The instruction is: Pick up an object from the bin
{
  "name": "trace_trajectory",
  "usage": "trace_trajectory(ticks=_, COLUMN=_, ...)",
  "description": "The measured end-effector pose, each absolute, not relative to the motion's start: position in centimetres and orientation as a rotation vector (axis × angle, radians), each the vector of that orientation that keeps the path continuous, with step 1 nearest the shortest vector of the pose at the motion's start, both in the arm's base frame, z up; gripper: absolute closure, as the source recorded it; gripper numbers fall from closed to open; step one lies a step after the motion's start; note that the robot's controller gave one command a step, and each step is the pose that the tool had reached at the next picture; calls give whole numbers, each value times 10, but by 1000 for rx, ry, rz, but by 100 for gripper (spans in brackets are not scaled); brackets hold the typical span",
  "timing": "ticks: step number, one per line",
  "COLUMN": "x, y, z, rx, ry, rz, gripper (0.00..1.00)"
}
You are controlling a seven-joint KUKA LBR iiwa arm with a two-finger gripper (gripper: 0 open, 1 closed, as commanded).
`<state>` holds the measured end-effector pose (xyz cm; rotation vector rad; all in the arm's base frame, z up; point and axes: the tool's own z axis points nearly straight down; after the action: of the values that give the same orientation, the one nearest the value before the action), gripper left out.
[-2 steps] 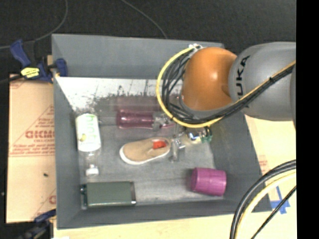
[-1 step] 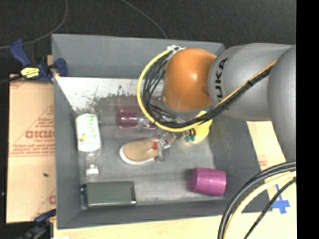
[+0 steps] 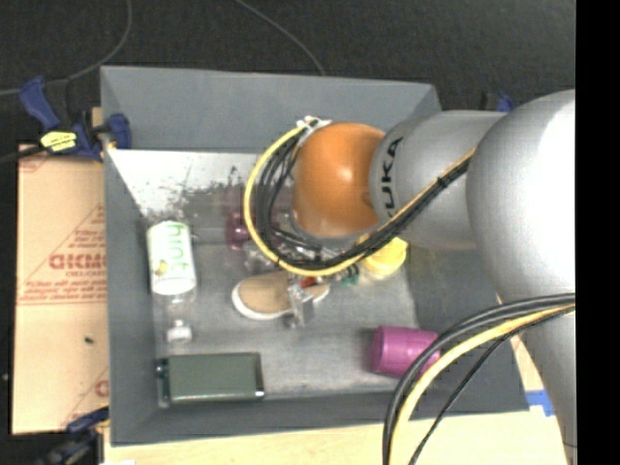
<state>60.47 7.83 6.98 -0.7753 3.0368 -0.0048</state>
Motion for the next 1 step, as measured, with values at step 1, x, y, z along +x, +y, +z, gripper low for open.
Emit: trace_trajectory(ticks=1, x=599, y=65, z=71, rx=-634, ry=3069, rz=2, gripper=100)
